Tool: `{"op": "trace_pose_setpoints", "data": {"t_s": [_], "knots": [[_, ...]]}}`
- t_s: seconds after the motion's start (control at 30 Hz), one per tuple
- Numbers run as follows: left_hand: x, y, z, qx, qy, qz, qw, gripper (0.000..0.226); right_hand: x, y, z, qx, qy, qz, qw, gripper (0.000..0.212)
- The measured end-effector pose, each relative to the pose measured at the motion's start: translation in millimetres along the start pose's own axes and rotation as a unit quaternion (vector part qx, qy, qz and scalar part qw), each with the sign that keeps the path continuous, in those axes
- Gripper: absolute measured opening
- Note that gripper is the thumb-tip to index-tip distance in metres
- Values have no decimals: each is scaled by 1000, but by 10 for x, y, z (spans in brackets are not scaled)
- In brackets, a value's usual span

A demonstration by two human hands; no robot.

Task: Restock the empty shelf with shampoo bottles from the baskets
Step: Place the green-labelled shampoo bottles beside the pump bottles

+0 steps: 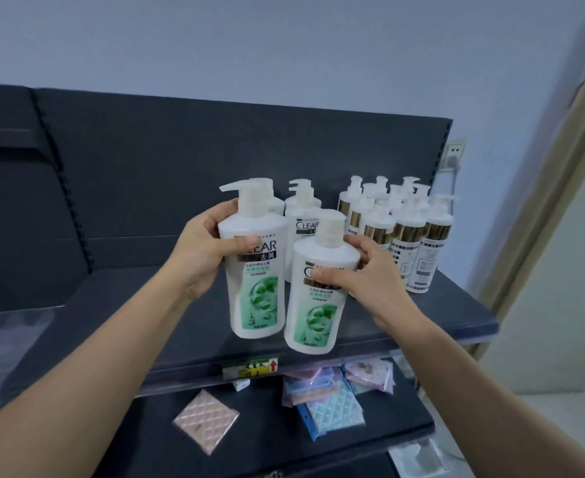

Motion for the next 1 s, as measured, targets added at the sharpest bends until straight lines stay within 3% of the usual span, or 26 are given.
{"op": "trace_pose_setpoints", "data": {"t_s": [0.17, 0.43, 0.6, 0.87, 1.0], "knots": [[116, 414, 170, 12, 0, -16, 1000, 65, -11, 381, -252, -6, 24, 25, 999, 61], [286, 971, 487, 60, 18, -31, 998, 62, -121, 869, -653, -28, 25, 24, 999, 69], [387, 1277, 652, 83, 23, -35, 996, 61, -192, 1133, -796, -43, 33, 22, 998, 89], [458, 1573, 866, 102, 18, -22, 994, 62, -234, 1395, -869, -33, 40, 35, 998, 63], [498, 1657, 970, 107, 14, -7, 994, 77, -238, 1427, -923, -15, 23, 40, 999, 64]]}}
Point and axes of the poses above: each hand's wrist, its own y-axis towards the middle knuckle, its own x-axis out of the back of the hand, z = x × y, the point moved 4 cm from there along y, towards the middle knuckle, and after that the axes turned 6 degrees about x, right-handed, at the moved point
